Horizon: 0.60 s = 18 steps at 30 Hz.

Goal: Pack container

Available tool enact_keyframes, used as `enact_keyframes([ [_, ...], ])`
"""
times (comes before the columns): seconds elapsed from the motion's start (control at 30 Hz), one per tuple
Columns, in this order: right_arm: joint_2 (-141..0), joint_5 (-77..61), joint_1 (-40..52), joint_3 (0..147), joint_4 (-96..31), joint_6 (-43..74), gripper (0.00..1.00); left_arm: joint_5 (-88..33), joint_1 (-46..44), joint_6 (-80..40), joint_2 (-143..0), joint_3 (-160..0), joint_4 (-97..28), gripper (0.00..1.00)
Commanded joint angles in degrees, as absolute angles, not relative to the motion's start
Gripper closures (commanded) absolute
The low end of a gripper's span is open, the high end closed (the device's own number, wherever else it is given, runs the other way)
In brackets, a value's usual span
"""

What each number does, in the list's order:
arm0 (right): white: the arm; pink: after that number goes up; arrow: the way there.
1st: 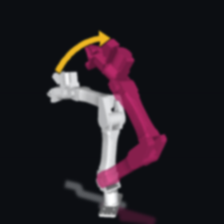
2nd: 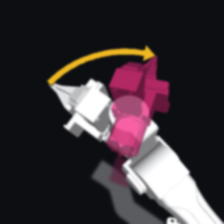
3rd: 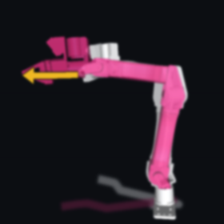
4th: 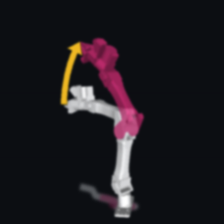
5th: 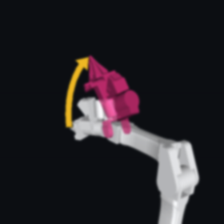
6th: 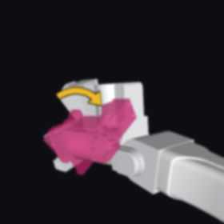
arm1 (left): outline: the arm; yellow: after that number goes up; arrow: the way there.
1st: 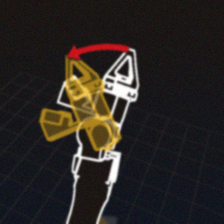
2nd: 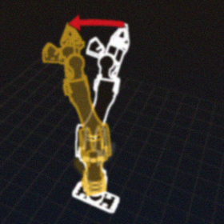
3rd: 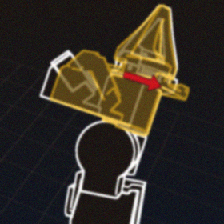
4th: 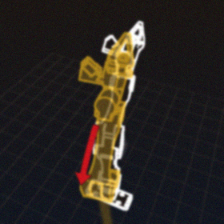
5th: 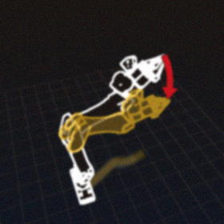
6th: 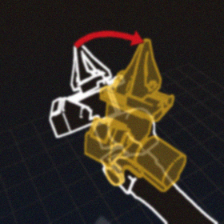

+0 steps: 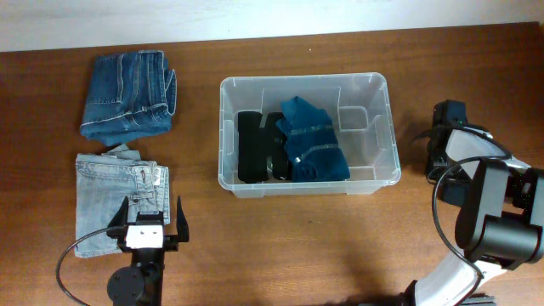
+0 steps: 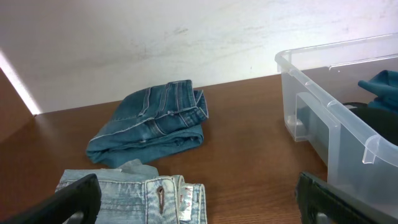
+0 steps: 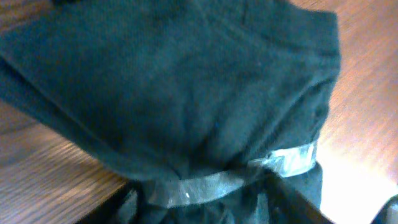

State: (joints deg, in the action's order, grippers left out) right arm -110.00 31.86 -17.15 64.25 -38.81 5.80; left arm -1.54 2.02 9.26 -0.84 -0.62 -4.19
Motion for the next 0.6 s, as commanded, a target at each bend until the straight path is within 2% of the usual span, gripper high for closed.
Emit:
enact_keyframes([
  [0.0, -112.68, 32.03, -17.21, 63.26, -39.00, 6.46, 0.60, -2.17, 2.26, 9.98, -0.34, -0.51, -4.58, 0.01],
  [0.23, -112.68, 31.97, -17.21, 63.26, -39.07, 6.46, 0.75, -2.17, 2.26, 9.98, -0.34, -0.51, -4.58, 0.01],
  [0.4, -112.51, 32.03, -17.26, 63.75, -40.03, 9.50, 0.96, -2.17, 2.26, 9.96, -0.34, -0.51, -4.58, 0.01],
  [0.57, -111.42, 32.01, -17.30, 68.75, -45.32, 12.01, 0.96, -2.17, 2.26, 9.98, -0.34, -0.51, -4.58, 0.01],
])
